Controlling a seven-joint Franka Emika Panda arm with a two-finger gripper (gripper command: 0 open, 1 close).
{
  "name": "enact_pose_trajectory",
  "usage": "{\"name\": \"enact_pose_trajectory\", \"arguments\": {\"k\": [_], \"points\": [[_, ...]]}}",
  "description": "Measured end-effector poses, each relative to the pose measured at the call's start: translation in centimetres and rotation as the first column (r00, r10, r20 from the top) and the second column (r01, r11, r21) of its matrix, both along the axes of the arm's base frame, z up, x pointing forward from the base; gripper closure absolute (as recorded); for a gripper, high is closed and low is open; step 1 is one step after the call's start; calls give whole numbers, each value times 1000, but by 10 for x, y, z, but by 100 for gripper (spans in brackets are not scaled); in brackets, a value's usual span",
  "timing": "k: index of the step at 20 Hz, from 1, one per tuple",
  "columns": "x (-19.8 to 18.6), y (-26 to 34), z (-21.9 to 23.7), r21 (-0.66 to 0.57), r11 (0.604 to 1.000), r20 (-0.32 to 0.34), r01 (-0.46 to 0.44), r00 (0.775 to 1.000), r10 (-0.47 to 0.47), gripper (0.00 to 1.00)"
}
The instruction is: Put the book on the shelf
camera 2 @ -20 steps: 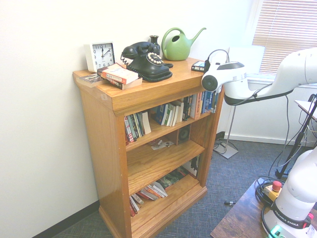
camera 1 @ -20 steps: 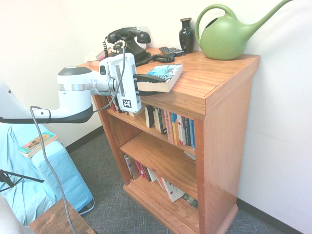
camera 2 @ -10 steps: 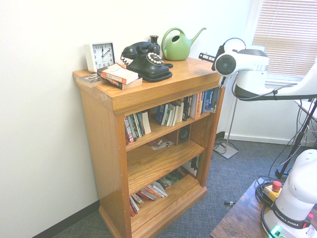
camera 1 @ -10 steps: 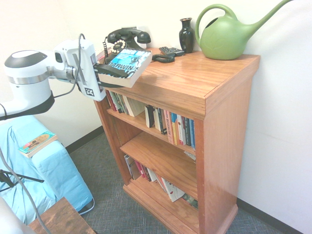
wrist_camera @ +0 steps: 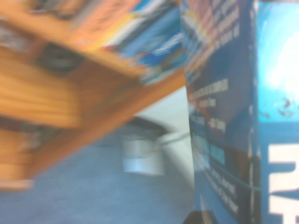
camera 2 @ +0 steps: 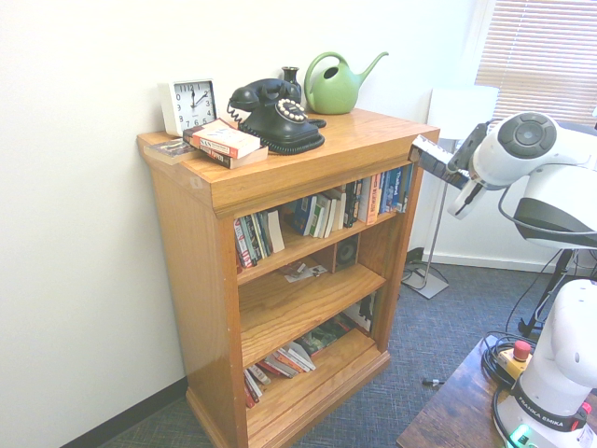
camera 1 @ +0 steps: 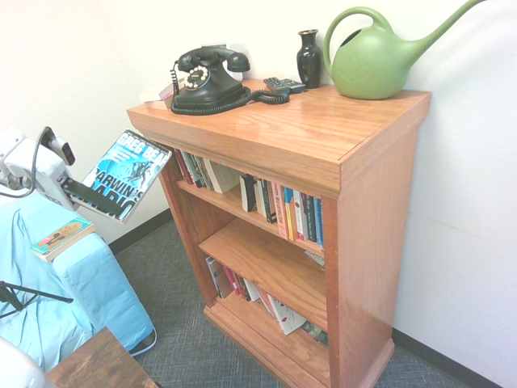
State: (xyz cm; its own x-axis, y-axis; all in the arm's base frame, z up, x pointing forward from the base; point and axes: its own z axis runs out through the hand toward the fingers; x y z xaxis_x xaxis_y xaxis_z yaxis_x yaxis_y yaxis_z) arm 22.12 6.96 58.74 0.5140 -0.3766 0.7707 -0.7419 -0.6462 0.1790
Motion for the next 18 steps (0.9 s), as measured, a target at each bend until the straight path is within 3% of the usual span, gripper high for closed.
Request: {"name": "enact_pose_trajectory", "arguments": {"k": [5,10,14,18], "points": [[8,23,-55,200,977,-5,-72,997,75,100],[50,32,-78,343,930,-5,-134,989,144,100],[95,-9,-98,414,900,-2,-132,989,146,100],[134,-75,-110,421,884,10,-203,976,220,100]]}}
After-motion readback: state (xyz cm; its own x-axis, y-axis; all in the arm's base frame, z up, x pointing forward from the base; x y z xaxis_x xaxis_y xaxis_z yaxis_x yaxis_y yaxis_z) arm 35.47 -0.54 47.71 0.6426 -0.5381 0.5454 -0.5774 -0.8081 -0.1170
